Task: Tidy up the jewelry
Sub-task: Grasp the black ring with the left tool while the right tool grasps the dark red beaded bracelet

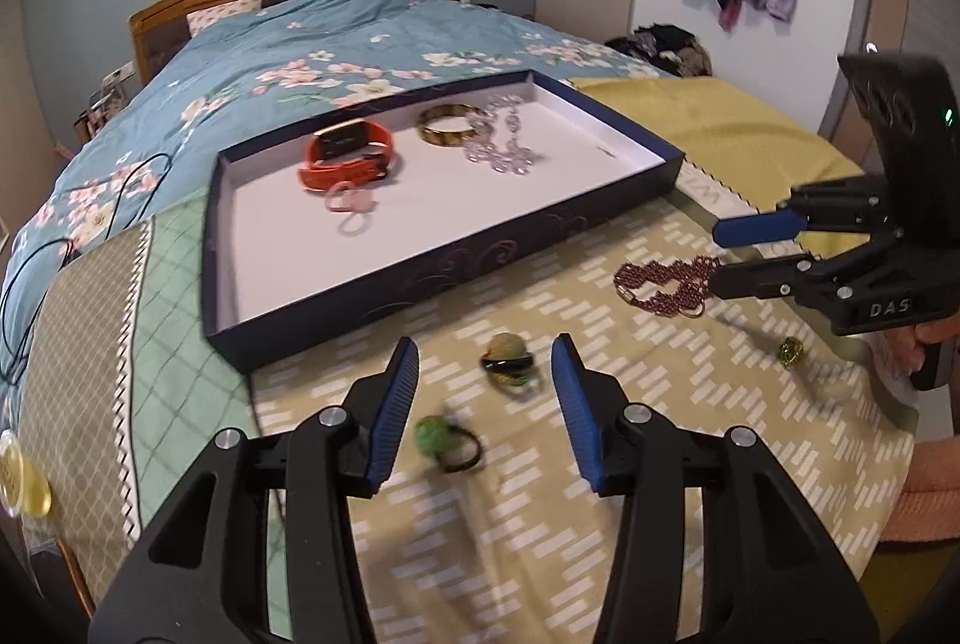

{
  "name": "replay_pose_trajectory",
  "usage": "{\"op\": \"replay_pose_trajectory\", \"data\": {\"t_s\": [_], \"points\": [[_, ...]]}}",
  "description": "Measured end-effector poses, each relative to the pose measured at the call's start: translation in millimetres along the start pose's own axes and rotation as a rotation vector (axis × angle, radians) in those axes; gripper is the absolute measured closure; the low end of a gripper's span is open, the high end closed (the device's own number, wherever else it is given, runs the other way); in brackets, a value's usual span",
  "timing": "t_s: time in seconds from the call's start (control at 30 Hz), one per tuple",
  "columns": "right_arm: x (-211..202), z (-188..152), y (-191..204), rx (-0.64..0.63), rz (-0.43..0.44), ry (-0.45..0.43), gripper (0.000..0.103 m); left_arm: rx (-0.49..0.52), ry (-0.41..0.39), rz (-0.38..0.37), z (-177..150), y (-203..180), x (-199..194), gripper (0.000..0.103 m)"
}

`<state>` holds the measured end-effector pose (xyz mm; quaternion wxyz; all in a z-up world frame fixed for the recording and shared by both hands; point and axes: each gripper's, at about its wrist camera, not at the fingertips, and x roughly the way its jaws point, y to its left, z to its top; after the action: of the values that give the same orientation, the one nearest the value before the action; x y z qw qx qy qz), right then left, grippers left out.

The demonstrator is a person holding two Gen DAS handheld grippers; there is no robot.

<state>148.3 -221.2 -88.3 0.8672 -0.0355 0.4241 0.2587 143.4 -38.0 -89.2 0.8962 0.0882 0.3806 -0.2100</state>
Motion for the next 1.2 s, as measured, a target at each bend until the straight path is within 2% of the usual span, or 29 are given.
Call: {"op": "replay_pose_trajectory", "data": {"t_s": [0.07, 0.17, 0.23, 0.43, 0.9, 0.97, 1.03, 1.2], "points": [[0, -1, 0, 0.007, 0.004, -0.003, 0.062, 0.018, 0.021, -0.008, 2, -5, 7, 0.059], [1, -2, 1, 0.016, 0.011, -0.003, 0.062, 0.028, 0.056, -0.018, 5, -9, 18, 0.068], [1, -3, 1, 0.020, 0.010, -0.002, 0.062, 0.024, 0.073, -0.027, 6, -8, 23, 0.081], [1, -4, -2, 0.031, 0.021, -0.009, 0.062, -0.013, 0.075, -0.046, 7, -4, 28, 0.081], [8, -3, -5, 0.043, 0.002, 0.019, 0.062, -0.094, -0.038, -0.059, 13, 9, 3, 0.081], [9, -3, -4, 0.037, -0.006, 0.019, 0.068, -0.102, -0.045, -0.057, 13, 10, -1, 0.081], [10, -3, -4, 0.032, -0.011, 0.024, 0.088, -0.107, -0.049, -0.061, 11, 11, -2, 0.081], [7, -3, -3, 0.025, -0.003, 0.013, 0.097, -0.108, -0.056, -0.056, 8, 12, -6, 0.081]]}}
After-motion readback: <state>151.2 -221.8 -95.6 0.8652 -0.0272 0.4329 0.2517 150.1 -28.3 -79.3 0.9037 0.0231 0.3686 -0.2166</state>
